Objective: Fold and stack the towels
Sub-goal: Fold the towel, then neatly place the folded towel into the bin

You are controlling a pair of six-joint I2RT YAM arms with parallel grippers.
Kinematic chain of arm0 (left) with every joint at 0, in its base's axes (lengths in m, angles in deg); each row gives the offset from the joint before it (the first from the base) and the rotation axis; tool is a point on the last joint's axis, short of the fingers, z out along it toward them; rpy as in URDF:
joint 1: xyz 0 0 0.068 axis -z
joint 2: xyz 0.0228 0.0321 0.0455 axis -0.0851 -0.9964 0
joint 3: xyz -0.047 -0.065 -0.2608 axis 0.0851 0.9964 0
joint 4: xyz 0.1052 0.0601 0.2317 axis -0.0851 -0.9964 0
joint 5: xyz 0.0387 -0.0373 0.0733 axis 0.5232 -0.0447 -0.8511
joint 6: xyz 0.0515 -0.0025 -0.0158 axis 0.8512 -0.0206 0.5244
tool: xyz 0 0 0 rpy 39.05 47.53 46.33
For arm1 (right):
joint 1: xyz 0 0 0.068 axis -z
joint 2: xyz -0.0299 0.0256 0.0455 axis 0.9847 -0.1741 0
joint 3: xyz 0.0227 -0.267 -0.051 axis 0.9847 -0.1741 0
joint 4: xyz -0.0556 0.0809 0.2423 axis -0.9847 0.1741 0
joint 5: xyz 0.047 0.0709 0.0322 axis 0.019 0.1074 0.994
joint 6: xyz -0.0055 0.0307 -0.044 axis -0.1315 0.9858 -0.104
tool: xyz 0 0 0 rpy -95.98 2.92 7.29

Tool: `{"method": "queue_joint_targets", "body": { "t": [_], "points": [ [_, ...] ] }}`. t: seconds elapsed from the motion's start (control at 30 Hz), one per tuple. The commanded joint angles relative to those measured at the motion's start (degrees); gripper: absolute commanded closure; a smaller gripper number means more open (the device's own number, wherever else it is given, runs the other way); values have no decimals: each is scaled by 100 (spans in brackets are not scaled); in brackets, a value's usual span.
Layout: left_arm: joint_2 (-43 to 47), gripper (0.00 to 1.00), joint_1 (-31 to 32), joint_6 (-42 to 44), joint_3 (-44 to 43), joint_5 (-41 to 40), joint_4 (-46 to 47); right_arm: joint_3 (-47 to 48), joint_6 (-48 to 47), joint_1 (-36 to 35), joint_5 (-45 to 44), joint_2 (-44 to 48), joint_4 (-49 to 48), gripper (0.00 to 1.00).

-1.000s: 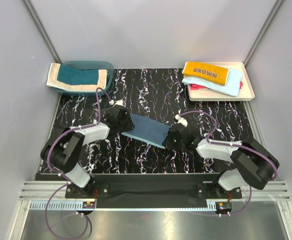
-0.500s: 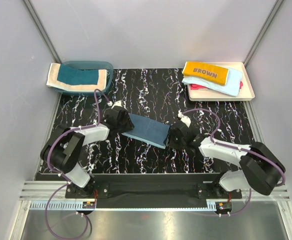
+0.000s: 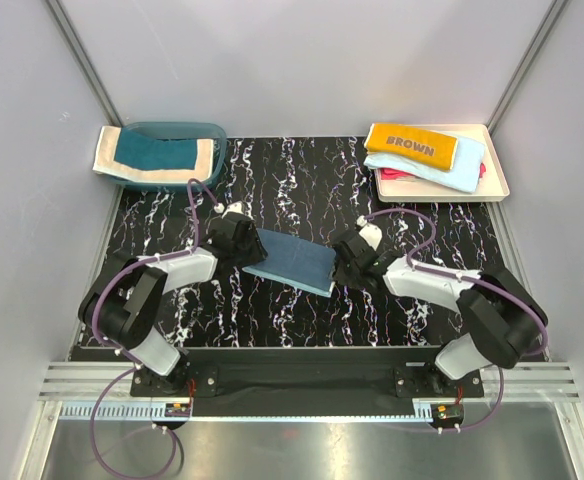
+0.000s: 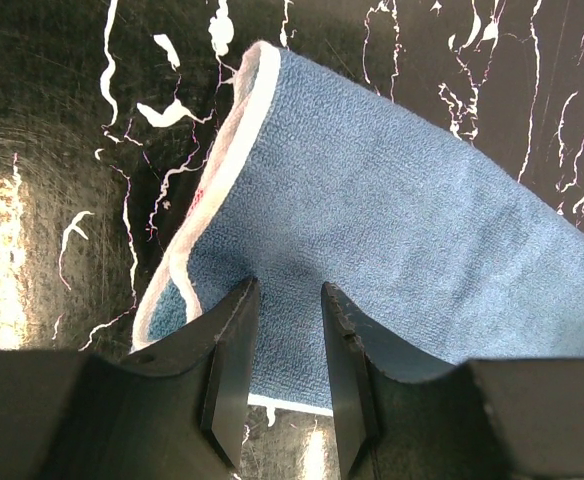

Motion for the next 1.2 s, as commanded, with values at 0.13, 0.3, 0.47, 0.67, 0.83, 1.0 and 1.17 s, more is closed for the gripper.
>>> {"method": "queue_joint_targets", "body": {
  "t": [0.13, 0.3, 0.47, 0.67, 0.83, 1.0, 1.17],
  "points": [
    [201, 63, -13, 54, 95, 52, -24, -40, 497, 159, -29, -433, -376, 47],
    [219, 63, -22, 11, 183, 52, 46, -49, 638, 159, 6, -635, -491, 48],
    [245, 63, -22, -7, 227, 61, 55, -57, 752, 159, 111, -916, -666, 48],
    [263, 63, -4, -33, 280, 87, 108, -127, 849, 159, 173, -1232, -807, 53],
    [315, 63, -4, -60, 315, 175, 152, -14, 657, 159, 7, -1303, -667, 73],
    [657, 59, 5, -95, 70, 402, -102, 723, -98, 168, -415, -1347, 210, 93],
    [1413, 48, 14, -262, -649, 518, -804, 2083, -1293, 185, -1302, -1759, 1431, 100]
  ]
}}
